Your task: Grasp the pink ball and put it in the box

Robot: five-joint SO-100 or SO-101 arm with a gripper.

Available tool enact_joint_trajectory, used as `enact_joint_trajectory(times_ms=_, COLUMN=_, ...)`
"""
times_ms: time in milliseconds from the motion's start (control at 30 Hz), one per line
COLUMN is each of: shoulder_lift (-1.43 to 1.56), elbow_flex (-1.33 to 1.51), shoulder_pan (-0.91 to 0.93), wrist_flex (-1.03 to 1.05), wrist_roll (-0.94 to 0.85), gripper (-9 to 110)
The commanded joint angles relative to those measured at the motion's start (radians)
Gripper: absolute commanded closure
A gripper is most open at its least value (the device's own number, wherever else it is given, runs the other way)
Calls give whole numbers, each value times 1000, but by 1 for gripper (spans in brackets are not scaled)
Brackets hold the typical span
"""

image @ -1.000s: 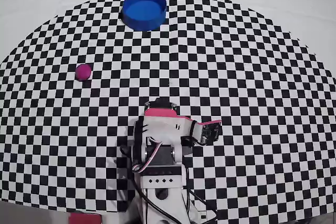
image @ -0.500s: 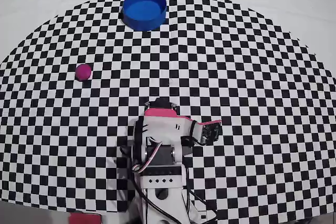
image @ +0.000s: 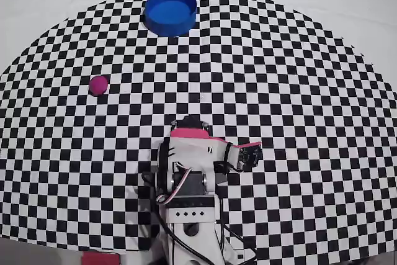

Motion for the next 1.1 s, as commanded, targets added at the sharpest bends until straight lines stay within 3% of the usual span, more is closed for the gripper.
enact_joint_trajectory(times_ms=0, shoulder_lift=17, elbow_flex=-2, shoulder_pan=2, wrist_flex=6, wrist_roll=-8, gripper=101)
enact_joint_trajectory(times_ms=400, shoulder_lift=15, elbow_flex=-2, shoulder_pan=6, wrist_flex=-5, wrist_roll=-8, gripper=101)
enact_joint_trajectory(times_ms=767, shoulder_lift=-32, elbow_flex=-6, shoulder_pan=12, wrist_flex=-247, wrist_roll=-17, gripper=101)
enact_joint_trajectory(times_ms=900, shoulder_lift=-40, elbow_flex=-8, shoulder_pan=12, wrist_flex=-296, wrist_roll=-127, gripper=101)
enact_joint_trajectory(times_ms=1067, shoulder_lift=-41, elbow_flex=5, shoulder_pan=15, wrist_flex=-337, wrist_roll=-433, gripper=97)
